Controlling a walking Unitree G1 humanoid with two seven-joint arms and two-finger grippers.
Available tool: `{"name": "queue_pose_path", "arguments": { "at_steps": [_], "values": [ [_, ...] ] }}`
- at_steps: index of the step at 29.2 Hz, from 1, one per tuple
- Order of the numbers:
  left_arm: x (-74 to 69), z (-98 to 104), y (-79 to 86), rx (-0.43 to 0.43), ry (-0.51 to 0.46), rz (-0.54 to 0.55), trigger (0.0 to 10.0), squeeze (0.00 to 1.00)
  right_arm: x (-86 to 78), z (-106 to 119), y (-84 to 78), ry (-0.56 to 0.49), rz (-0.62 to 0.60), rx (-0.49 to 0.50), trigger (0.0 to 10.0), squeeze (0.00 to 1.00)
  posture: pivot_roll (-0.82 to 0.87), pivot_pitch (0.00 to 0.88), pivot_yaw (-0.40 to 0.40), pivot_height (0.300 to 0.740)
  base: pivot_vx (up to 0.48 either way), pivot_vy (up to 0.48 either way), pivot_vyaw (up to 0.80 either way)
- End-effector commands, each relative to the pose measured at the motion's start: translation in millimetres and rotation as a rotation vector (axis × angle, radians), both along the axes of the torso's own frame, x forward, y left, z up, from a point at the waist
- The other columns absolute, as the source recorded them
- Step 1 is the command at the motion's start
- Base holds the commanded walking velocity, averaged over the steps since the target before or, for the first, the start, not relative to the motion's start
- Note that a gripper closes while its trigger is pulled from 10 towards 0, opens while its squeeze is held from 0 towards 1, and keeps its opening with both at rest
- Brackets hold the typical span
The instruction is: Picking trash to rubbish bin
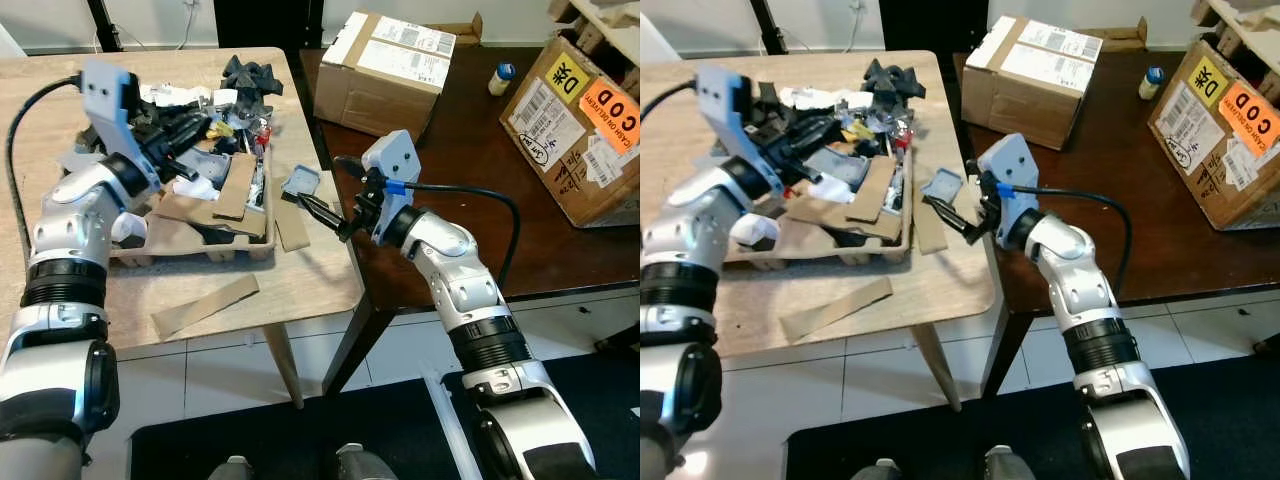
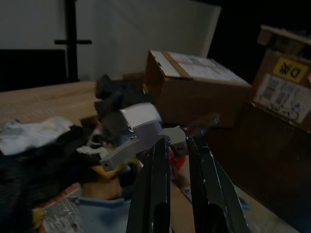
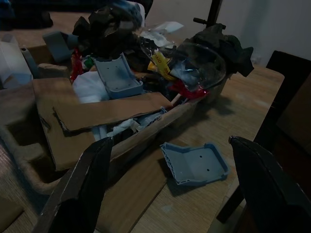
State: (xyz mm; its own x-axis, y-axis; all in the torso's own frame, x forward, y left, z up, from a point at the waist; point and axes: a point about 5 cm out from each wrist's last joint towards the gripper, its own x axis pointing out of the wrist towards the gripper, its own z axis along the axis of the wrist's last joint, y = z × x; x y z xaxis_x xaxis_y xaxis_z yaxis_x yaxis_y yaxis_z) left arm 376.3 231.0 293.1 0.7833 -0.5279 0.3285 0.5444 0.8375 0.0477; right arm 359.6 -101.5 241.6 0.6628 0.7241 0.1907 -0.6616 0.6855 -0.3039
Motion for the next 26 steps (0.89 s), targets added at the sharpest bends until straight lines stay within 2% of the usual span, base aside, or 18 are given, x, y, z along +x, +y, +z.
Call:
{"name": "queue_pose_path", "arguments": {
  "at_steps": [1, 6, 8, 9, 10, 12, 13, 15, 16, 17, 18, 19, 20, 26],
  "values": [
    [-2.7, 8, 5.8, -0.013, -0.024, 0.002, 0.0, 0.00, -1.5, -1, -2.5, -0.006, 0.003, -0.012, 10.0, 0.00, 0.04, 0.210, -0.042, 0.740, 0.000, 0.000, 0.00],
    [-8.8, 16, 12.7, -0.068, -0.049, -0.041, 0.0, 0.00, -2.1, -2, -2.7, -0.005, 0.006, -0.013, 10.0, 0.00, 0.04, 0.204, -0.043, 0.740, 0.000, 0.000, 0.00],
    [-9.9, 15, 13.0, -0.057, -0.035, -0.060, 0.0, 0.00, -2.0, -2, -2.2, -0.004, 0.008, -0.014, 10.0, 0.00, 0.04, 0.203, -0.043, 0.740, 0.000, 0.000, 0.00],
    [-9.9, 8, 12.9, 0.040, -0.004, -0.046, 0.0, 0.00, -2.0, -2, -1.7, -0.004, 0.010, -0.015, 10.0, 0.00, 0.04, 0.201, -0.044, 0.740, 0.000, 0.000, 0.00],
    [-9.9, 8, 12.9, 0.040, -0.004, -0.046, 0.0, 0.00, -2.0, -2, -1.7, -0.004, 0.010, -0.015, 10.0, 0.00, 0.04, 0.201, -0.044, 0.740, 0.000, 0.000, 0.00],
    [-7.7, -9, 18.2, 0.224, 0.065, 0.034, 0.0, 0.00, -2.1, -2, -0.9, -0.004, 0.014, -0.016, 10.0, 0.00, 0.04, 0.203, -0.045, 0.740, 0.000, 0.000, 0.00],
    [-7.7, -9, 18.2, 0.224, 0.065, 0.034, 0.0, 0.00, -2.1, -2, -0.9, -0.004, 0.014, -0.016, 10.0, 0.00, 0.04, 0.203, -0.045, 0.740, 0.000, 0.000, 0.00],
    [-5.9, -15, 23.3, 0.310, 0.073, 0.110, 0.0, 0.00, -2.3, -2, -0.9, -0.004, 0.017, -0.018, 10.0, 0.00, 0.04, 0.204, -0.047, 0.740, 0.000, 0.000, 0.00],
    [-5.4, -15, 24.1, 0.317, 0.065, 0.126, 8.2, 0.00, -2.4, -2, -0.8, -0.004, 0.018, -0.020, 10.0, 0.00, 0.04, 0.204, -0.048, 0.740, 0.000, 0.000, 0.00],
    [-5.2, -15, 24.3, 0.316, 0.059, 0.132, 8.2, 0.00, -2.6, -3, -0.7, -0.003, 0.019, -0.021, 10.0, 0.00, 0.04, 0.204, -0.048, 0.740, 0.000, 0.000, 0.00],
    [-5.5, -15, 23.5, 0.299, 0.053, 0.122, 10.0, 0.82, -2.6, -3, -0.5, -0.002, 0.020, -0.022, 10.0, 0.00, 0.04, 0.205, -0.048, 0.740, 0.000, 0.000, 0.00],
    [-5.5, -15, 23.5, 0.299, 0.053, 0.122, 10.0, 0.82, -2.6, -3, -0.5, -0.002, 0.020, -0.022, 10.0, 0.00, 0.04, 0.205, -0.048, 0.740, 0.000, 0.000, 0.00],
    [-5.9, -14, 22.4, 0.281, 0.049, 0.107, 10.0, 1.00, -2.7, -3, -0.4, -0.001, 0.020, -0.023, 10.0, 0.00, 0.04, 0.206, -0.048, 0.740, 0.000, 0.000, 0.00],
    [-8.7, -12, 17.6, 0.250, 0.039, 0.050, 10.0, 1.00, -3.0, -4, 0.3, 0.003, 0.024, -0.024, 10.0, 0.00, 0.04, 0.207, -0.047, 0.740, 0.000, 0.000, 0.00]
  ]
}}
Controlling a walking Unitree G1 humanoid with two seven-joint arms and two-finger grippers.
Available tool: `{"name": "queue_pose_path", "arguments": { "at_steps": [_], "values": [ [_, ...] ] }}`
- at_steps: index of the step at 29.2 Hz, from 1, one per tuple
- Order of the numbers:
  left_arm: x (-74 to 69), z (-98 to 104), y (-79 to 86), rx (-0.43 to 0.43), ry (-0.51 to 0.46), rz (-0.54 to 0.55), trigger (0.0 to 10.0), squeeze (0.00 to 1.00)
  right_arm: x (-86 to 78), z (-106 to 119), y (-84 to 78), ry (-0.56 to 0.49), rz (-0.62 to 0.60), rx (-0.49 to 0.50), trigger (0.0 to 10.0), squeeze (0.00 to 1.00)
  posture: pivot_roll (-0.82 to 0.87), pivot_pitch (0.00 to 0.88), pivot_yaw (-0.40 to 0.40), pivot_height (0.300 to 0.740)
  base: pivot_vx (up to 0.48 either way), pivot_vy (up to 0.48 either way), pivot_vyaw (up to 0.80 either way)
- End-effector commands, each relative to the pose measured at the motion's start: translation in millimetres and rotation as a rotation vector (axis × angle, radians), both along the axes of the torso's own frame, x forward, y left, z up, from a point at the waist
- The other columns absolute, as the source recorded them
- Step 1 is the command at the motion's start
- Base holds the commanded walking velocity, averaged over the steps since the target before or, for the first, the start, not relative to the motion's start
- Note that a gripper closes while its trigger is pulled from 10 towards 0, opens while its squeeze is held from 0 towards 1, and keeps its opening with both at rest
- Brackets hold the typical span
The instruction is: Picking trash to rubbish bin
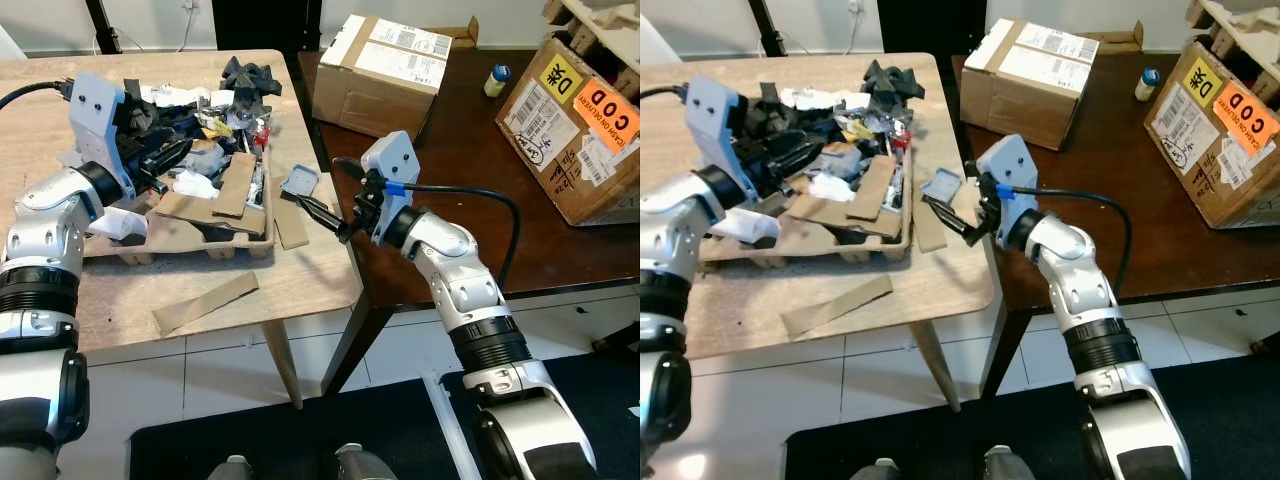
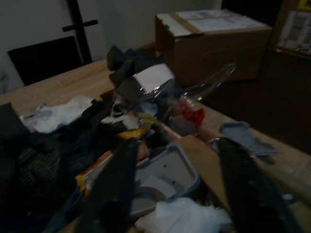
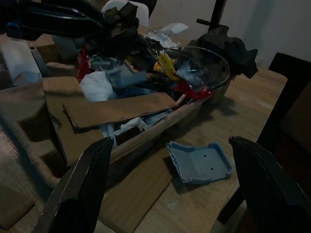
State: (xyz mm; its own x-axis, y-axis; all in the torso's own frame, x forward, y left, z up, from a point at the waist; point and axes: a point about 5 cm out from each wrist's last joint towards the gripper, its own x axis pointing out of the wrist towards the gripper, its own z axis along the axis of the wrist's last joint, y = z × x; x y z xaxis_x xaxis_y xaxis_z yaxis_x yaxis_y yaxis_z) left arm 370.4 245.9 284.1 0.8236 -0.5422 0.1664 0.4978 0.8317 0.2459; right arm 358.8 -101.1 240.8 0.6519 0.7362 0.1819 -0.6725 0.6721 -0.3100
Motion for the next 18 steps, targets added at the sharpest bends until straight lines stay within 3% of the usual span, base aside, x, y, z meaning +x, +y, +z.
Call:
{"name": "queue_pose_path", "arguments": {
  "at_steps": [1, 4, 5, 6, 7, 8, 9, 12, 18],
  "values": [
    [-2.7, -3, 3.0, -0.003, 0.008, -0.005, 10.0, 1.00, -2.3, -4, -0.1, 0.001, 0.010, -0.015, 10.0, 0.00, 0.04, 0.206, -0.048, 0.740, 0.000, 0.000, 0.00],
    [-2.0, -3, 3.7, 0.017, 0.004, 0.009, 10.0, 1.00, -2.3, -4, 0.1, 0.002, 0.012, -0.017, 10.0, 0.00, 0.04, 0.207, -0.047, 0.740, 0.000, 0.000, 0.00],
    [-1.4, -4, 4.2, 0.027, 0.005, 0.018, 10.0, 0.83, -2.3, -4, 0.1, 0.002, 0.012, -0.018, 10.0, 0.00, 0.04, 0.208, -0.048, 0.740, 0.000, 0.000, 0.00],
    [-0.3, -6, 4.9, 0.071, 0.009, 0.034, 10.0, 0.00, -2.1, -4, 0.2, 0.002, 0.013, -0.022, 10.0, 0.00, 0.04, 0.208, -0.048, 0.740, 0.000, 0.000, 0.00],
    [-0.3, -6, 4.9, 0.071, 0.009, 0.034, 10.0, 0.00, -2.1, -4, 0.2, 0.002, 0.013, -0.022, 10.0, 0.00, 0.04, 0.208, -0.048, 0.740, 0.000, 0.000, 0.00],
    [0.6, -11, 4.7, 0.141, 0.023, 0.044, 10.0, 0.00, -1.9, -5, 0.2, 0.003, 0.015, -0.025, 10.0, 0.00, 0.04, 0.211, -0.049, 0.740, 0.000, 0.000, 0.00],
    [0.6, -11, 4.7, 0.141, 0.023, 0.044, 10.0, 0.00, -1.9, -5, 0.2, 0.003, 0.015, -0.025, 10.0, 0.00, 0.04, 0.211, -0.049, 0.740, 0.000, 0.000, 0.00],
    [3.2, -22, 6.8, 0.269, 0.075, 0.097, 10.0, 0.00, -1.9, -5, 0.2, 0.006, 0.019, -0.030, 10.0, 0.00, 0.04, 0.215, -0.051, 0.740, 0.000, 0.000, 0.00],
    [11.5, -33, 10.4, 0.339, 0.113, 0.247, 10.0, 0.00, -1.6, -6, 0.1, 0.009, 0.020, -0.031, 10.0, 0.00, 0.04, 0.221, -0.054, 0.740, 0.000, 0.000, 0.00]
  ]
}}
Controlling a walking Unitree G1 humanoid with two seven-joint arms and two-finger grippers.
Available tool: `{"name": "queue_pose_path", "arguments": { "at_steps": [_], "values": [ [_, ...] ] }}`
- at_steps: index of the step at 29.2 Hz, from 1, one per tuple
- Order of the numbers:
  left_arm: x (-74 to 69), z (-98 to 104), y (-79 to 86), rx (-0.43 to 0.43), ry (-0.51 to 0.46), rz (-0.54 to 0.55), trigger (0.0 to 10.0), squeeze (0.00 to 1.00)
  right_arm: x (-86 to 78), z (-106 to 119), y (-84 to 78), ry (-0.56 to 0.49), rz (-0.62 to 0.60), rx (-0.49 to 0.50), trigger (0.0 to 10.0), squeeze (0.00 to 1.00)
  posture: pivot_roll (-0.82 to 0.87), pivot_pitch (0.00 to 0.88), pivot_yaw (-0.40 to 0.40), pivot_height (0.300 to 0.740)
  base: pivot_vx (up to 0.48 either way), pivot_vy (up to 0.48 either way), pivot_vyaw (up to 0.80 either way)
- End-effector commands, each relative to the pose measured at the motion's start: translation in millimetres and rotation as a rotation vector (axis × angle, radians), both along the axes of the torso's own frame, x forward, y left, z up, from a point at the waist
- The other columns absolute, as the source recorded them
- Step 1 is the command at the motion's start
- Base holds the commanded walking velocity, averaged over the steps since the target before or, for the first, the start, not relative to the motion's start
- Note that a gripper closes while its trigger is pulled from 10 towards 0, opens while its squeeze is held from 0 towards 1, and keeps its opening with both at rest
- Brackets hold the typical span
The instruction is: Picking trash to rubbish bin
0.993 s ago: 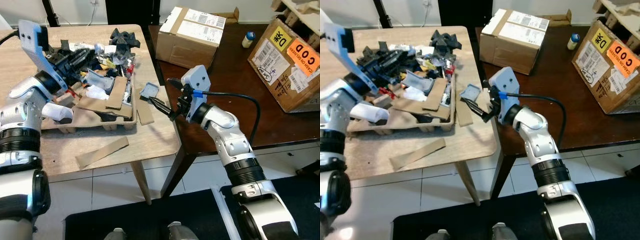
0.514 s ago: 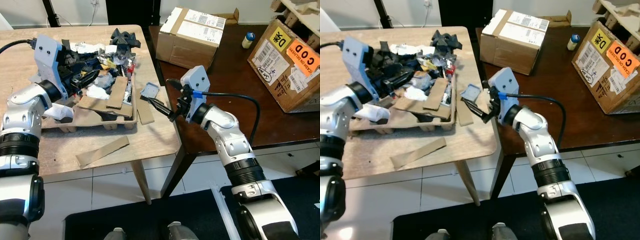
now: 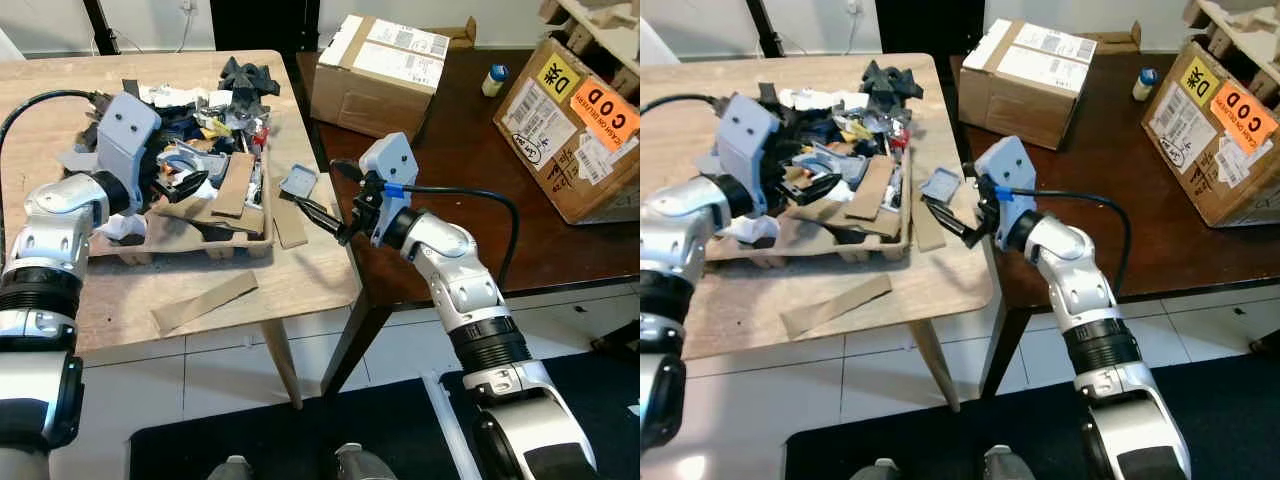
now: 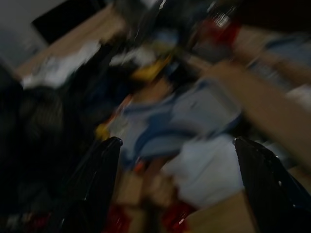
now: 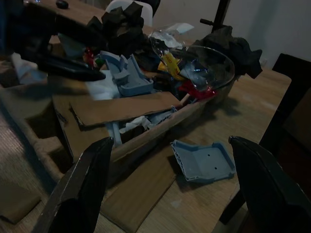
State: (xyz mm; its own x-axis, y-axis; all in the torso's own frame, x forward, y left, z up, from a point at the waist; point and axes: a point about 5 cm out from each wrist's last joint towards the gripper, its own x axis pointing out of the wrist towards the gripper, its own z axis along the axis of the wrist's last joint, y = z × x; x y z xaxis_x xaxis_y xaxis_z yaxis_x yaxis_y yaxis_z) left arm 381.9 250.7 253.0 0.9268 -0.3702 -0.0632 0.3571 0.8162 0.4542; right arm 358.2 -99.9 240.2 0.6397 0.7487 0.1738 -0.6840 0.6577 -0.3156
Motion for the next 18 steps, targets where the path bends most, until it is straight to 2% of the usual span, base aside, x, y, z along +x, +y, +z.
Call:
{"name": "queue_pose_path", "arguments": {
  "at_steps": [1, 5, 10, 14, 18],
  "values": [
    [1.6, -4, 4.9, 0.036, 0.013, 0.050, 10.0, 0.00, -0.8, -5, -1.0, 0.007, 0.003, -0.023, 10.0, 0.00, 0.04, 0.222, -0.053, 0.740, 0.000, 0.000, 0.00],
    [4.2, -10, 1.1, 0.039, 0.024, 0.061, 10.0, 0.00, -0.3, -5, -0.8, 0.005, 0.002, -0.023, 10.0, 0.00, 0.04, 0.226, -0.052, 0.740, 0.000, 0.000, 0.00],
    [7.0, -14, -2.6, 0.004, 0.027, 0.075, 10.0, 0.00, 0.1, -4, -0.8, 0.004, 0.000, -0.023, 10.0, 0.00, 0.04, 0.226, -0.053, 0.740, 0.000, 0.000, 0.00],
    [11.6, -9, -9.5, -0.123, -0.029, 0.090, 10.0, 0.00, 0.5, -3, -1.0, 0.001, -0.002, -0.022, 10.0, 0.00, 0.04, 0.226, -0.052, 0.740, 0.000, 0.000, 0.00],
    [13.6, -10, -13.1, -0.157, -0.025, 0.091, 10.0, 0.00, 0.8, -2, -1.3, -0.002, -0.003, -0.022, 10.0, 0.00, 0.04, 0.225, -0.051, 0.740, 0.000, 0.000, 0.00]
  ]
}}
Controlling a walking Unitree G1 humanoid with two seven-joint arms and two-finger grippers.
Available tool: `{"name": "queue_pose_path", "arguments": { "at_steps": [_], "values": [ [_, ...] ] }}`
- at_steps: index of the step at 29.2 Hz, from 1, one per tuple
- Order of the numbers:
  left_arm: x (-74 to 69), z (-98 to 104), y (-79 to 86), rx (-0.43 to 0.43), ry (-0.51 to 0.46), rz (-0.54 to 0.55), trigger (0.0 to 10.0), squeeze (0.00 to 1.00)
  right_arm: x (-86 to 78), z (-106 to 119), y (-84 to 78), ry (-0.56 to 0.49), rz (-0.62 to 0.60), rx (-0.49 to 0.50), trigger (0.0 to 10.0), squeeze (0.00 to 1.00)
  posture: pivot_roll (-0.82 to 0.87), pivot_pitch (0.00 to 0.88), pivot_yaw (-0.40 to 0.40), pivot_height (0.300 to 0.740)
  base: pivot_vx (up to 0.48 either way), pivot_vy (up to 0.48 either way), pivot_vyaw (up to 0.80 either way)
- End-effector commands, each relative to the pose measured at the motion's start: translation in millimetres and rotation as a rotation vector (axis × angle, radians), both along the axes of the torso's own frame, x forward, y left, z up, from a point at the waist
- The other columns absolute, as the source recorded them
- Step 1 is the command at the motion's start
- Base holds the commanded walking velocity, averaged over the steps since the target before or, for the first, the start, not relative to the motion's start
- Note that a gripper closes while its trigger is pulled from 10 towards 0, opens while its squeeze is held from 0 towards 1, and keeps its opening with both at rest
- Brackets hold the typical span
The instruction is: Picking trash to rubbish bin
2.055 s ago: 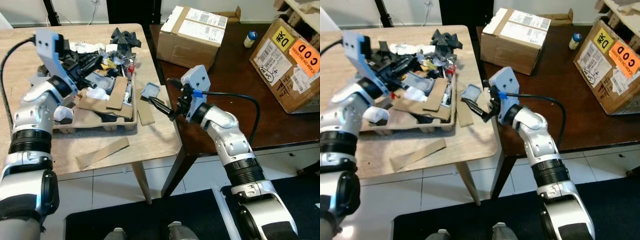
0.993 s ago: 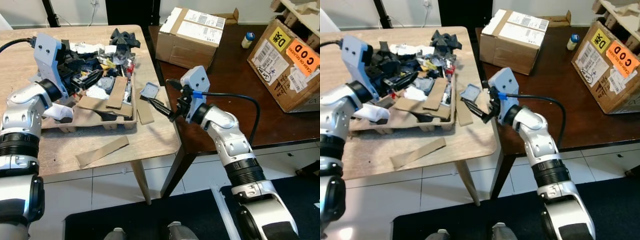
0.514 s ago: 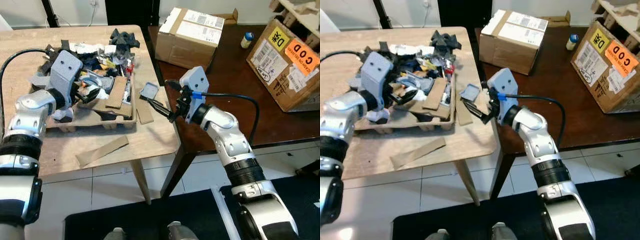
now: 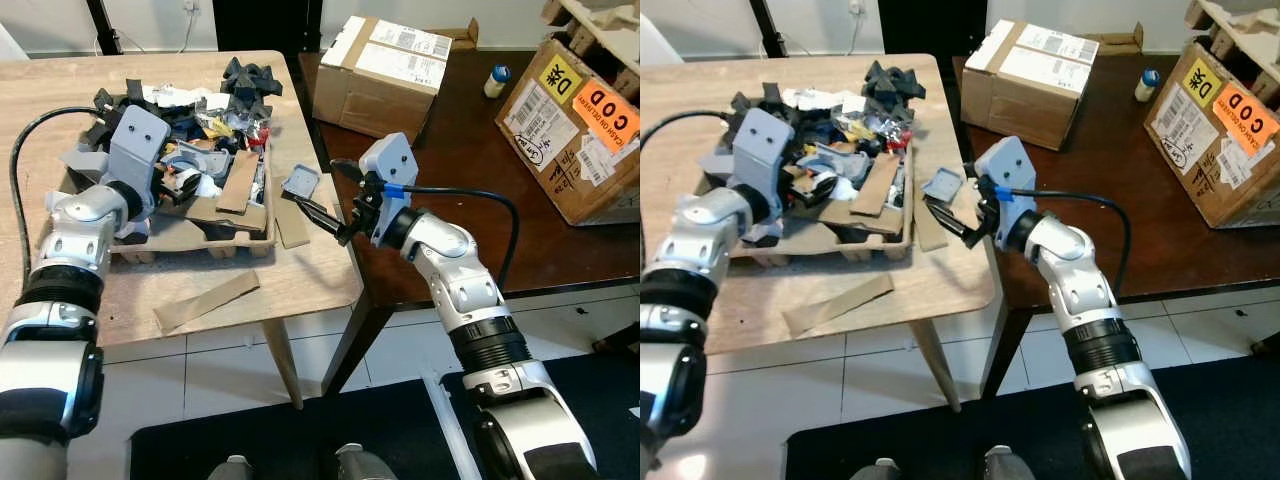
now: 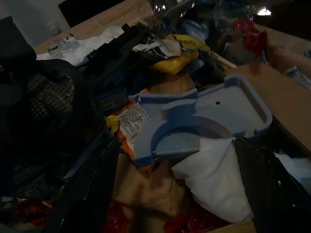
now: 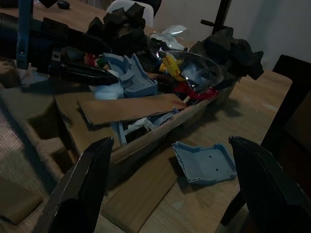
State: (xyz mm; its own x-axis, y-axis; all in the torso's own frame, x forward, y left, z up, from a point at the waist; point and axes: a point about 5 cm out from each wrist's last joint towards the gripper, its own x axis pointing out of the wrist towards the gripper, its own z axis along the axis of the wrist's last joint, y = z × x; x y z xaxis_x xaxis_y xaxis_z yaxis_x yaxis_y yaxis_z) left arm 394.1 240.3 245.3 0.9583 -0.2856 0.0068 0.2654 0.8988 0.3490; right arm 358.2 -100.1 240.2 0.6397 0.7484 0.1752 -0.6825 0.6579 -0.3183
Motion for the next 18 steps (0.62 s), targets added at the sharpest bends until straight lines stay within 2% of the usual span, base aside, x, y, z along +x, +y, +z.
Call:
{"name": "queue_pose_path", "arguments": {
  "at_steps": [1, 2, 3, 10, 18],
  "values": [
    [1.4, -2.3, -2.7, -0.025, 0.001, -0.003, 10.0, 0.00, 0.8, -2.2, -1.1, 0.001, -0.003, -0.021, 10.0, 0.00, 0.04, 0.225, -0.051, 0.740, 0.000, 0.000, 0.00],
    [2.0, -4.0, -3.8, -0.022, 0.009, -0.004, 6.9, 0.00, 0.9, -1.9, -1.2, 0.000, -0.004, -0.021, 10.0, 0.00, 0.04, 0.225, -0.050, 0.740, 0.000, 0.000, 0.00],
    [2.5, -5.6, -5.0, -0.024, 0.019, -0.010, 0.0, 0.00, 0.9, -1.5, -1.5, -0.001, -0.005, -0.021, 10.0, 0.00, 0.04, 0.225, -0.050, 0.740, 0.000, 0.000, 0.00],
    [2.9, -9.0, -6.4, -0.027, 0.040, -0.021, 0.0, 0.00, 1.0, -1.1, -2.4, -0.003, -0.009, -0.020, 10.0, 0.00, 0.04, 0.223, -0.049, 0.740, 0.000, 0.000, 0.00],
    [2.2, -7.9, 1.2, -0.023, 0.049, -0.001, 0.0, 0.00, 1.6, -0.6, -2.9, -0.004, -0.012, -0.020, 10.0, 0.00, 0.04, 0.222, -0.050, 0.740, 0.000, 0.000, 0.00]
  ]
}}
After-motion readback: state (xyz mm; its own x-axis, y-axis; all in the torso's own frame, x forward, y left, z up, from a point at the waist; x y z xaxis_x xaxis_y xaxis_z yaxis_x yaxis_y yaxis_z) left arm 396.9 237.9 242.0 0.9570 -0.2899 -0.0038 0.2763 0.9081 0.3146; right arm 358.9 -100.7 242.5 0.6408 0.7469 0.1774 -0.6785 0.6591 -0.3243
